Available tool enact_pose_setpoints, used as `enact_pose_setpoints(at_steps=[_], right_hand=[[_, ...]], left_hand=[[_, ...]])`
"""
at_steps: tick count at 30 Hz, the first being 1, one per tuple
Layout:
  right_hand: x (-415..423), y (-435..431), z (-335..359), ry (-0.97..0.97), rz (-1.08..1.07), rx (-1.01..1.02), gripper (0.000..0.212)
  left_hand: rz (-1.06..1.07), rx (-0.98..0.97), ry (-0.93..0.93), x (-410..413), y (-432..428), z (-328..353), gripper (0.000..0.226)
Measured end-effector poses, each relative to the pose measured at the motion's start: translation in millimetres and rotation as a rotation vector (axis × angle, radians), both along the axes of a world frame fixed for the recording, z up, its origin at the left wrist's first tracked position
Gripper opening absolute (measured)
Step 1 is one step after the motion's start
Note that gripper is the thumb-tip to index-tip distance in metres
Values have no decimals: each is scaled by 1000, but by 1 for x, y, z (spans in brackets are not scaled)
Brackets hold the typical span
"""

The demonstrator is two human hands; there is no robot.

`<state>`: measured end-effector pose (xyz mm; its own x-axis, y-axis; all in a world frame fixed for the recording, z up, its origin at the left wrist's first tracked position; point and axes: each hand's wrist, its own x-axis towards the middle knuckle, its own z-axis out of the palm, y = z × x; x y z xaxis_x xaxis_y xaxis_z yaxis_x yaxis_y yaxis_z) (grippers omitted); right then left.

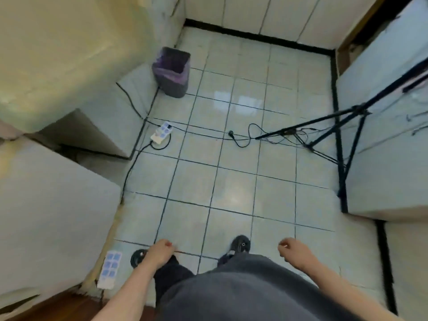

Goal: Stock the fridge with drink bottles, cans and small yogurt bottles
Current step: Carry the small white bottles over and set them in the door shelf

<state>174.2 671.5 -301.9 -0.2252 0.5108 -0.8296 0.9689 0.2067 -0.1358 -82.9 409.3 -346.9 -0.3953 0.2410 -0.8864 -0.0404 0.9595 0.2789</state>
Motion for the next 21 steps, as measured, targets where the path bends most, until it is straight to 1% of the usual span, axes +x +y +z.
enact_pose_setpoints(at_steps=[2,4,6,8,9,10,12,15,18,21], right_hand=[[56,25,0,-10,-86,14,24],[108,45,1,-29,-184,30,24],[152,57,4,-33,-329,30,23],[184,62,6,-15,-483,23,16],[197,62,6,4,-546,16,15],[208,62,6,19,-603,8,19],[224,62,5,47,-745,-8,25],[246,55,-2,105,-933,-36,26],[269,51,-9,122,-1055,-96,19],[305,65,-15,98,-1205,-125,17]], left_hand=[[-18,2,33,32,45,0,36],[-90,20,43,65,90,10,36],[-218,57,15,96,130,22,35],[-361,69,15,117,166,31,35],[-420,71,29,123,186,36,34],[-458,73,41,128,207,38,31],[-554,65,68,135,249,41,12],[-704,41,103,150,315,38,15],[-767,30,90,182,387,30,29],[-978,49,36,231,460,21,20]])
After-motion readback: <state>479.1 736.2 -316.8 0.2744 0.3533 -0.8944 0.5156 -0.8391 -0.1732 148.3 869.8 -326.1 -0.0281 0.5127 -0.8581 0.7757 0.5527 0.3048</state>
